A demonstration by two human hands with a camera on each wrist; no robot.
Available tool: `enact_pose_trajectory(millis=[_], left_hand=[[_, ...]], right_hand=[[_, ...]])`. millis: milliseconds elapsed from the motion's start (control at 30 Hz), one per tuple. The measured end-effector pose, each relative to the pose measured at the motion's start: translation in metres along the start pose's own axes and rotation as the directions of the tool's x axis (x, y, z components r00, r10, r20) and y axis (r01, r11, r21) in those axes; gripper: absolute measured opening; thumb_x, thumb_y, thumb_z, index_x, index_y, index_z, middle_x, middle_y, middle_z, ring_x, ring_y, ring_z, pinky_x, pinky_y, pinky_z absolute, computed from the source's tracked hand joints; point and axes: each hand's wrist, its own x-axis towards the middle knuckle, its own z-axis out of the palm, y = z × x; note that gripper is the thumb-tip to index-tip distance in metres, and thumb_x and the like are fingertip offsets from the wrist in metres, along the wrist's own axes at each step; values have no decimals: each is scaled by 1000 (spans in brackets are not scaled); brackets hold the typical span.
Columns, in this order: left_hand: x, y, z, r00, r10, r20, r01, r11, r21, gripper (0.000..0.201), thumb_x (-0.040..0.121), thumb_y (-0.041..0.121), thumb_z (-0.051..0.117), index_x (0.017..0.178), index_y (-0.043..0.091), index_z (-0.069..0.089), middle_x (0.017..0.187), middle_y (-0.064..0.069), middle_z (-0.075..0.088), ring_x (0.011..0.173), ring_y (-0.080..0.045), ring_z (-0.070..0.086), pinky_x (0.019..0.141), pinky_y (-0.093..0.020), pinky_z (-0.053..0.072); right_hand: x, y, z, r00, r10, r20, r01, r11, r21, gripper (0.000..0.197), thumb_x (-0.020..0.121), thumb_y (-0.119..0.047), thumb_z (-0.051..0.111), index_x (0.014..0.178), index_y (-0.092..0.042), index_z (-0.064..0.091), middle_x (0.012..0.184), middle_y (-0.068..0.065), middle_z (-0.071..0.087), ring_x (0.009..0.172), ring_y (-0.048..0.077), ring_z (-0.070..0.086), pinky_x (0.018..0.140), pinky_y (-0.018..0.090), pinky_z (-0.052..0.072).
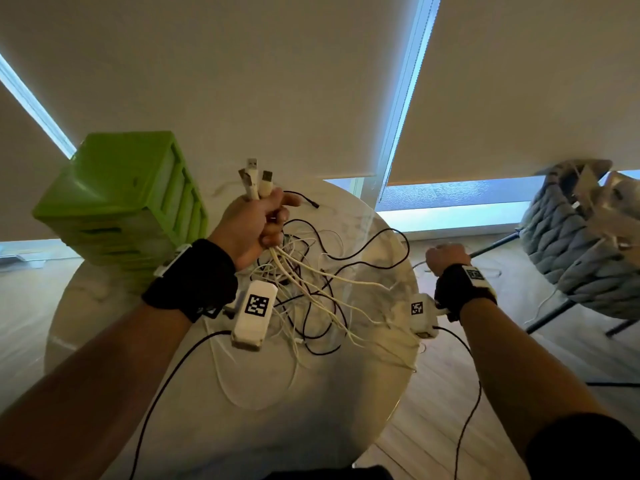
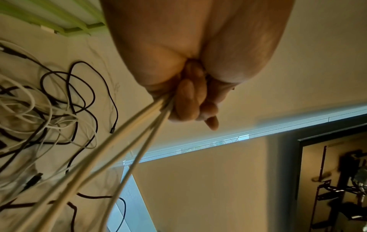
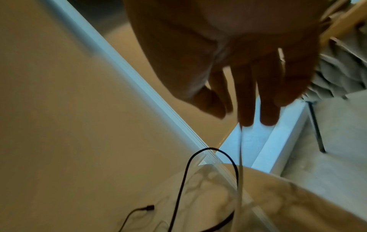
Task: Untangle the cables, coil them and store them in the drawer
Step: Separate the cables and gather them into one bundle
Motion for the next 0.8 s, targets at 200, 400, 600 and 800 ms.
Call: enact_pose_trajectory(millis=[200,400,600,800], left_hand=[[-3,-9,4,994,-101,45,100,995,30,39,102,32,39,80,6,59,49,0,42,41,-11,31,50,-27,40],[-18,-20,2,970,-190,152,166,974,155,40,101,32,41,72,12,61,55,-3,30,45,-13,25,57,-33,40],[-35,-26,-13,993,-100,59,94,990,107,23,99,2,33,82,3,49,52,-12,44,48,-24,44,50,-35,42],[-45,-24,-40,995,-104,-2,104,994,16,28,100,3,34,77,0,50,55,-14,45,49,-24,46,49,-35,48]], right_hand=[[-44,-47,14,944,-299,139,267,941,208,15,86,-14,56,75,-9,65,63,6,64,55,12,63,58,29,49],[-156,-138,19,508,-821,261,556,544,628,26,97,-36,50,123,-36,53,109,-7,63,100,5,61,84,22,51],[-204,-183,40,313,-879,360,857,425,292,28,99,-28,45,82,-12,60,73,-6,60,70,11,55,67,29,43],[-227,-200,50,241,-819,521,907,381,181,41,102,-41,29,95,-10,55,94,7,64,87,24,59,86,41,47]])
